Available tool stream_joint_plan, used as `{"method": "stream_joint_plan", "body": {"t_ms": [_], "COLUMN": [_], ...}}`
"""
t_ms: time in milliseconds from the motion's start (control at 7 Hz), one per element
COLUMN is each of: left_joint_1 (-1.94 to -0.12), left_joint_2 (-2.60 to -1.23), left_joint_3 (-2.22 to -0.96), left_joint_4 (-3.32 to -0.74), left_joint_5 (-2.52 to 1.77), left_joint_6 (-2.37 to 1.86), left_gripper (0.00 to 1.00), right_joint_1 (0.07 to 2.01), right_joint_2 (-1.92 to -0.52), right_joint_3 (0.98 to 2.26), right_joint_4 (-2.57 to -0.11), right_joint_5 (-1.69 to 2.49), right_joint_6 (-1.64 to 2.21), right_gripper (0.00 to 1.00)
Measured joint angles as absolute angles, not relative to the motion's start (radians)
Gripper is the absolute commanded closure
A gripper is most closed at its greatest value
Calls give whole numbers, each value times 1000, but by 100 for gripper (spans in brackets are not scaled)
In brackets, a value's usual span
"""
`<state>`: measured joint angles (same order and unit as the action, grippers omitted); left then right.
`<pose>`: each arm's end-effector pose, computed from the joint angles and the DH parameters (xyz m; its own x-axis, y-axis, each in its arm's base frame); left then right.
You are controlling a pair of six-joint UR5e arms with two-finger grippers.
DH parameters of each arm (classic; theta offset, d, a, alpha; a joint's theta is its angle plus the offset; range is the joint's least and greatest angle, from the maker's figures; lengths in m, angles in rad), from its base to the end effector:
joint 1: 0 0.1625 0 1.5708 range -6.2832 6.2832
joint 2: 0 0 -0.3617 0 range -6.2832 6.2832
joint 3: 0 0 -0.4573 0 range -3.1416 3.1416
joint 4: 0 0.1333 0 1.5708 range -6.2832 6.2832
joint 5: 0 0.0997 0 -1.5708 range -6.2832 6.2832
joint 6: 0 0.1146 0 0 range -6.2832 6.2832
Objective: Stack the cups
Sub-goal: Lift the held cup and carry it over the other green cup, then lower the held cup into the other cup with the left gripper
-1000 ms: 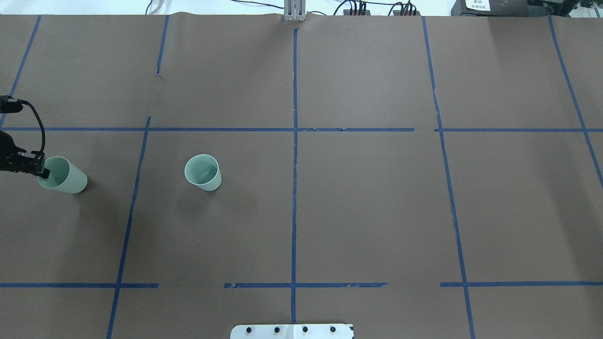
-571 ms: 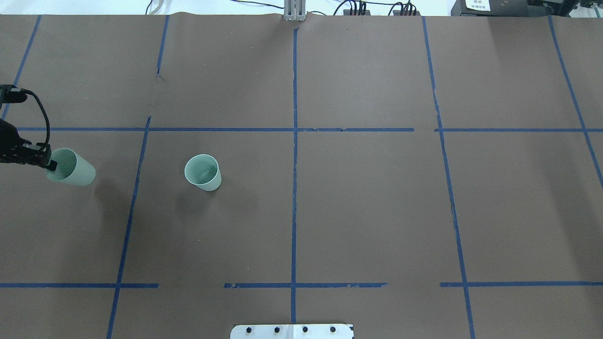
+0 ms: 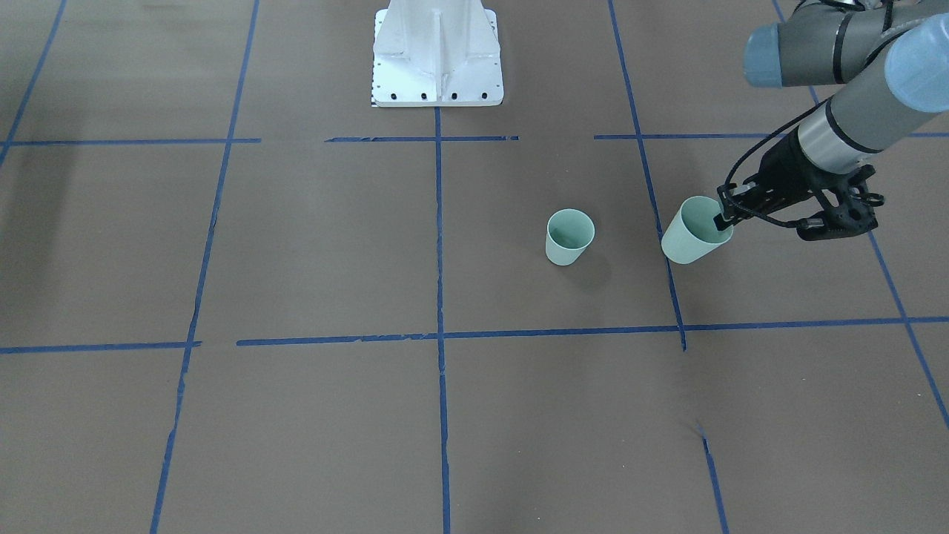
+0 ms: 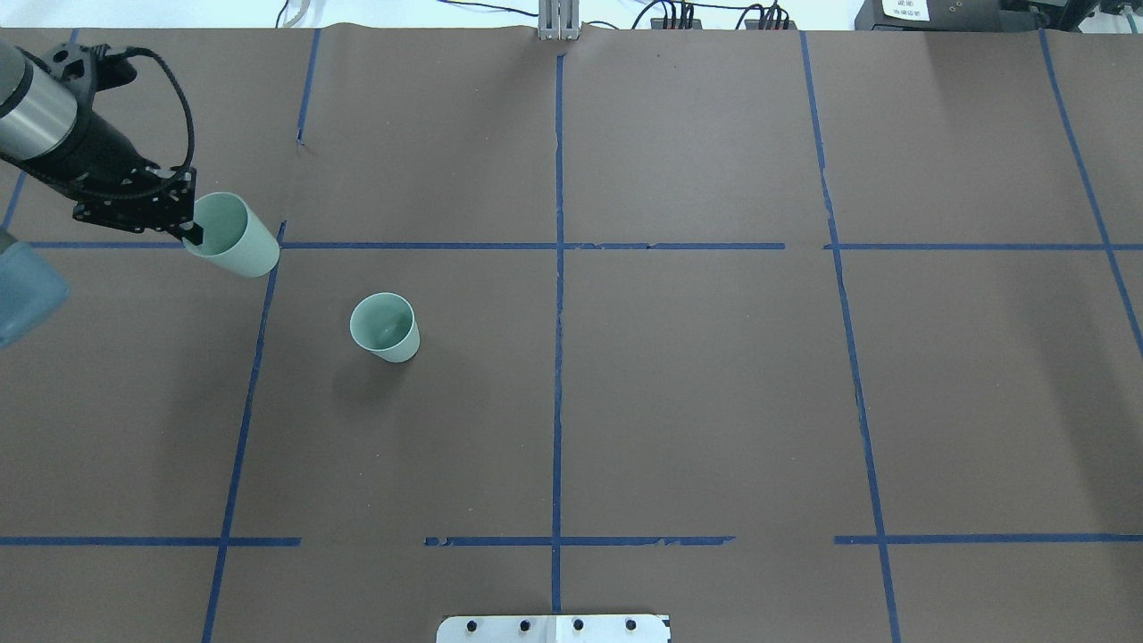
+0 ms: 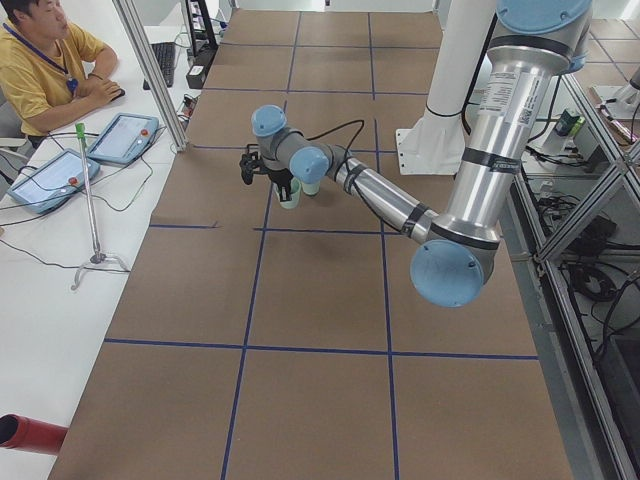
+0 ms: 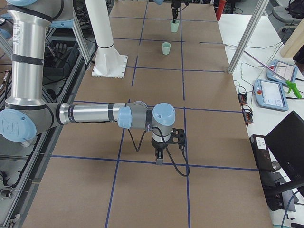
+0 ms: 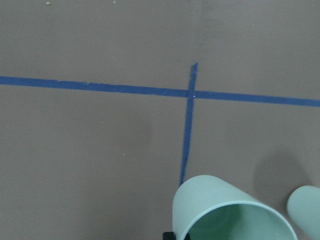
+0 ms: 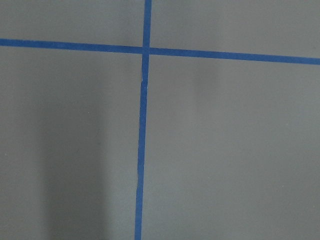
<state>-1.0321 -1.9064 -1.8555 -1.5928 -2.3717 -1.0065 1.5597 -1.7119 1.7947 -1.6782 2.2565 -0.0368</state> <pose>0.2737 -0.5574 0.2423 0.5486 -0.1923 -0.8136 0.0987 0.9813 -0.1654 0.0552 -0.5030 0.5739 0.7732 -0.0298 0.6335 0.0396 0.9992 -0.0013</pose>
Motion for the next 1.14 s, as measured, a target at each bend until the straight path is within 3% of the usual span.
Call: {"method": "stream_joint_plan", "body": {"t_ms": [429,1143], "left_joint_1": [-891,-818], "left_joint_2": [-2019,-2015], "left_joint_3": [-1839,-1842], "left_joint_4": [-1577,-1580], "left_joint_5": [-2369,-2360], "left_joint_6": [-1228,-1278], "left_gripper": [100,100], "right_joint_1": [1559,1559], "right_joint_2": [-1712,-1712], "right_joint_3": [1795,1795], "right_joint_4": [-1678,-1678], "right_joint_5": [2256,2256], "right_joint_6": [-37,-37], "right_gripper": [0,0]}}
